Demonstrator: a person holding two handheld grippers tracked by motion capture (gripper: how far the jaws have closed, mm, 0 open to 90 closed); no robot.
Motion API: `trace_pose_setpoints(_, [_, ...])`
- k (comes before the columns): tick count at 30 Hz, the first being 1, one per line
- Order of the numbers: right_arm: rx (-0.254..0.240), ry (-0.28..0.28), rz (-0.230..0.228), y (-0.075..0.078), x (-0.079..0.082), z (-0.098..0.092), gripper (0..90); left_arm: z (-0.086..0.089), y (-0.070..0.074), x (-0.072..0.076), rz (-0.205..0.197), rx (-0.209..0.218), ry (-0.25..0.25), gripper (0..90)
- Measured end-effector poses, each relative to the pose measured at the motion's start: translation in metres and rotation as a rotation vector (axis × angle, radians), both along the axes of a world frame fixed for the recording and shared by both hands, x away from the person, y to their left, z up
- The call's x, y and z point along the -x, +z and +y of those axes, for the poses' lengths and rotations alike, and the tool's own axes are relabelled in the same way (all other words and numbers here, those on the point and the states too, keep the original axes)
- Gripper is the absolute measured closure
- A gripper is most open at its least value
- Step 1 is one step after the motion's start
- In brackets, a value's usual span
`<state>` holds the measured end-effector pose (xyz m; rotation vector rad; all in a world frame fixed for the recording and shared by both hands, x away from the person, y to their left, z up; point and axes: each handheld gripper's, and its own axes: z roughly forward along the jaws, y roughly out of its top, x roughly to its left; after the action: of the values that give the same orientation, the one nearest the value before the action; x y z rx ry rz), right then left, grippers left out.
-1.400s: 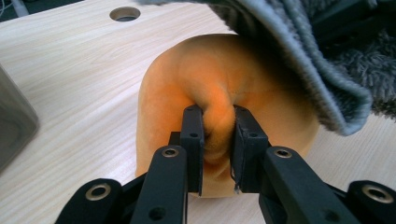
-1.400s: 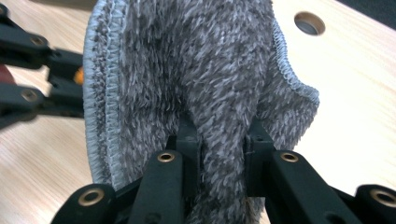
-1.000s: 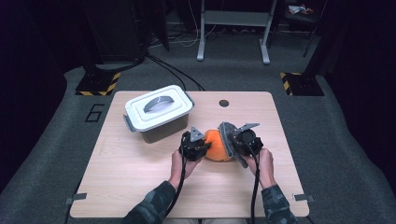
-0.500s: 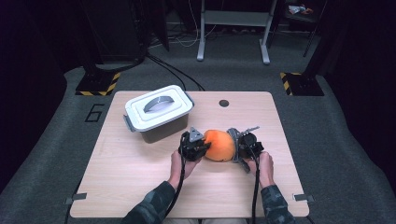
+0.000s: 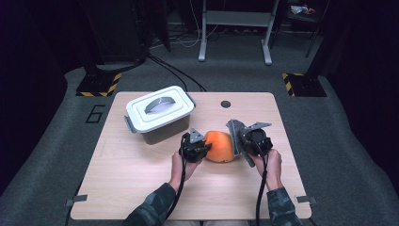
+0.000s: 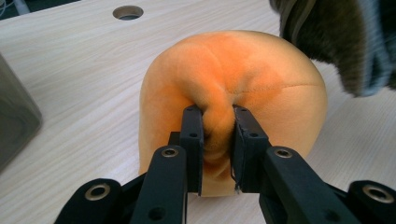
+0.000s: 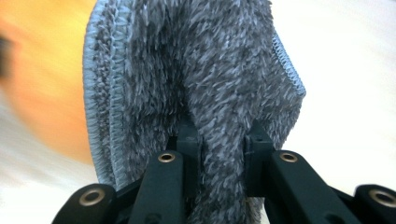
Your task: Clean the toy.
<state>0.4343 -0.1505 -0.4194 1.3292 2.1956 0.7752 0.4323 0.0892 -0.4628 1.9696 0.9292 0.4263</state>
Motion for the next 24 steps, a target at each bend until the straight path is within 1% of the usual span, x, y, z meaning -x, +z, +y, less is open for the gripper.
trace_pose_setpoints(1, [0.0,0.0,0.0,0.0,0.0,0.0,73.7,0.0,0.0,0.0,0.0,0.0,0.0,76.5])
trace_pose_setpoints(2, [-0.016,0.034,-0.008,0.007,0.004,0.01,73.7,0.0,0.0,0.0,0.0,0.0,0.0,76.5])
trace_pose_setpoints(3, [-0.011,0.049,-0.008,0.007,0.004,0.014,73.7,0.0,0.0,0.0,0.0,0.0,-0.001,76.3])
trace_pose_setpoints(4, [0.001,0.06,0.006,0.005,0.004,0.022,73.7,0.0,0.0,0.0,0.001,0.0,-0.003,76.1])
trace_pose_setpoints(6, [0.03,0.077,0.022,-0.003,0.0,0.03,73.7,0.001,0.0,0.0,0.0,0.002,-0.005,75.4])
trace_pose_setpoints(7, [0.042,0.069,0.017,-0.007,-0.001,0.033,73.8,0.001,0.0,-0.001,-0.001,0.003,-0.008,74.9])
trace_pose_setpoints(8, [0.043,0.066,0.011,-0.009,-0.002,0.034,73.8,0.002,0.0,-0.001,-0.003,0.006,-0.008,73.9])
trace_pose_setpoints(9, [0.033,0.064,0.011,-0.01,-0.003,0.033,73.8,0.003,0.001,-0.001,-0.004,0.007,-0.016,72.5])
trace_pose_setpoints(10, [0.028,0.062,0.011,-0.01,-0.003,0.032,73.8,0.003,0.001,-0.002,-0.005,0.012,-0.018,69.7])
trace_pose_setpoints(11, [0.026,0.061,0.013,-0.01,-0.004,0.032,73.8,0.004,0.002,-0.002,-0.006,0.02,-0.032,67.0])
trace_pose_setpoints(12, [0.027,0.062,0.012,-0.01,-0.005,0.031,73.8,0.006,0.003,-0.003,-0.009,0.029,-0.056,61.0])
trace_pose_setpoints(14, [0.033,0.063,0.012,-0.01,-0.007,0.029,73.8,0.007,0.004,-0.005,-0.012,0.025,-0.076,53.0])
trace_pose_setpoints(15, [0.032,0.063,0.014,-0.01,-0.008,0.028,73.8,0.008,0.004,-0.005,-0.015,0.013,-0.087,50.9])
trace_pose_setpoints(16, [0.032,0.054,0.019,-0.009,-0.009,0.027,73.8,0.008,0.004,-0.006,-0.022,-0.002,-0.081,48.2])
trace_pose_setpoints(17, [0.034,0.056,0.016,-0.009,-0.01,0.027,73.9,0.008,0.004,-0.006,-0.02,-0.01,-0.09,46.4])
trace_pose_setpoints(18, [0.027,0.051,0.02,-0.009,-0.01,0.026,73.9,0.008,0.004,-0.006,-0.028,-0.015,-0.103,45.4])
trace_pose_setpoints(19, [0.035,0.057,0.017,-0.009,-0.011,0.026,73.9,0.007,0.004,-0.006,-0.041,-0.026,-0.099,44.3])
trace_pose_setpoints(20, [0.035,0.058,0.018,-0.009,-0.012,0.026,73.9,0.006,0.005,-0.007,-0.05,-0.041,-0.106,42.7])
trace_pose_setpoints(21, [0.035,0.059,0.016,-0.009,-0.012,0.026,73.9,0.005,0.005,-0.008,-0.07,-0.058,-0.131,42.3])
trace_pose_setpoints(22, [0.038,0.055,0.018,-0.009,-0.012,0.026,73.9,0.004,0.005,-0.008,-0.075,-0.081,-0.145,41.7])
trace_pose_setpoints(24, [0.041,0.059,0.017,-0.009,-0.014,0.027,73.9,0.001,0.003,-0.011,-0.084,-0.112,-0.185,41.1])
